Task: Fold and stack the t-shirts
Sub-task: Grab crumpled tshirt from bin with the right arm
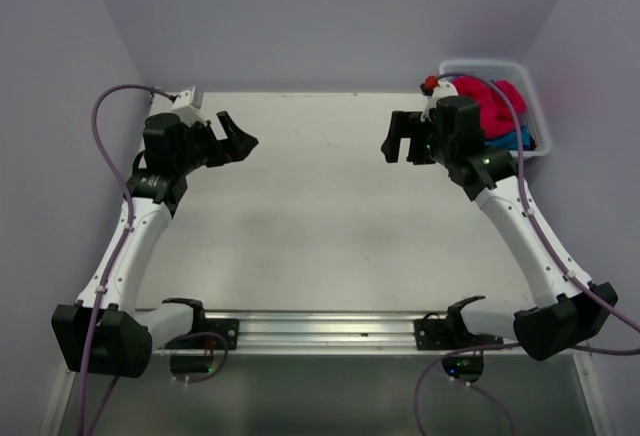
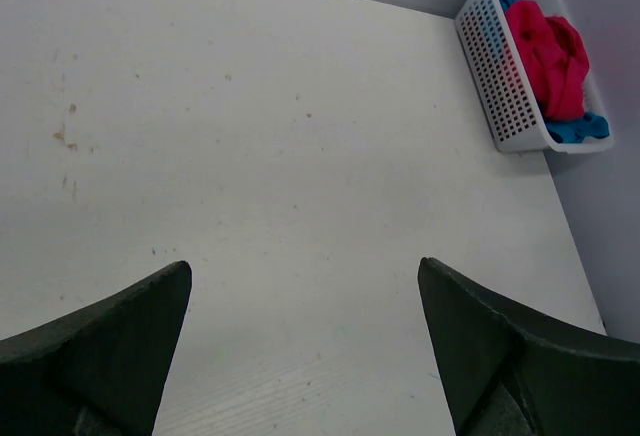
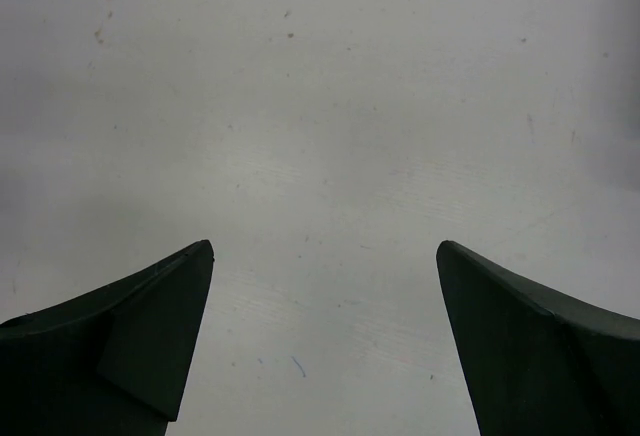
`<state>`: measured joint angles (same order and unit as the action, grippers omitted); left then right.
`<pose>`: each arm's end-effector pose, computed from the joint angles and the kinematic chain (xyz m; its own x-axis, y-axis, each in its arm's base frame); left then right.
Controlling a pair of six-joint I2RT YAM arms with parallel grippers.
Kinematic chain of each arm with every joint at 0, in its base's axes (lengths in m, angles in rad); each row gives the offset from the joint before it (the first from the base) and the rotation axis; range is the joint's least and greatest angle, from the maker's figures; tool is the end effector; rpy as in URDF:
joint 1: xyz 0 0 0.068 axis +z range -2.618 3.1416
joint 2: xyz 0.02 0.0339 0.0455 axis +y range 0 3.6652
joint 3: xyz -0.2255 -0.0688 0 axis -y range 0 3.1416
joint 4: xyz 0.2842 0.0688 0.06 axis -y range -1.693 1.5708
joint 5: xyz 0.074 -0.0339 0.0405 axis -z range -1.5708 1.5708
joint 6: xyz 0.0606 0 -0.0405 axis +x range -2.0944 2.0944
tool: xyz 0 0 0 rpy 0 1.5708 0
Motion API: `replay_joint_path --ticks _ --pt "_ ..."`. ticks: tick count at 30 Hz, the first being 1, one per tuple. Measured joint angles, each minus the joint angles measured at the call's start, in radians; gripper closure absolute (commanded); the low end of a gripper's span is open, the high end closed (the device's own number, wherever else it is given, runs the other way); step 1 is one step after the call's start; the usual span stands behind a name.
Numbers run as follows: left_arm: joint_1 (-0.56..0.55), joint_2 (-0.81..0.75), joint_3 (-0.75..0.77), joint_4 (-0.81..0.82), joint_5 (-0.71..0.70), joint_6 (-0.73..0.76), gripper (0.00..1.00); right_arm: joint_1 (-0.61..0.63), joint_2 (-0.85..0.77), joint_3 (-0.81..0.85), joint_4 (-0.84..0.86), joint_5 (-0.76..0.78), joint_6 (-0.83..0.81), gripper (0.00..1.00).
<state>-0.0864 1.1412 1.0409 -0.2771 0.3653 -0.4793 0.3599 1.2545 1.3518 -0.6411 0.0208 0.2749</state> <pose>0.3331 -0.0506 0.3016 -0.5155 -0.3877 -0.7642 0.1958 0.8149 -0.5455 0.3206 0.1193 0.3455 -0.5571 0.0803 -0.8265 -0.1914 0.9561 0.2219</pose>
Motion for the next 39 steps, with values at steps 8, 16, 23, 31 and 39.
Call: replay_joint_path --ticks 8,16,23,31,39 --pt "0.000 -0.001 0.000 -0.001 0.000 0.000 0.00 0.000 -0.036 0.001 0.010 -0.048 0.055 0.01" --pt "0.000 -0.013 0.000 -0.001 -0.003 0.000 0.00 0.001 -0.185 -0.118 0.167 -0.091 0.126 0.01" --pt "0.000 -0.071 -0.010 0.000 -0.029 0.000 0.00 0.001 -0.191 -0.162 0.222 -0.028 0.129 0.01" --pt "0.000 -0.090 -0.038 0.007 -0.049 0.000 0.00 0.000 -0.147 -0.116 0.241 -0.072 0.182 0.01" --pt "0.000 -0.093 -0.040 0.006 -0.057 0.001 0.00 -0.007 -0.154 -0.098 0.352 -0.245 0.187 0.01"
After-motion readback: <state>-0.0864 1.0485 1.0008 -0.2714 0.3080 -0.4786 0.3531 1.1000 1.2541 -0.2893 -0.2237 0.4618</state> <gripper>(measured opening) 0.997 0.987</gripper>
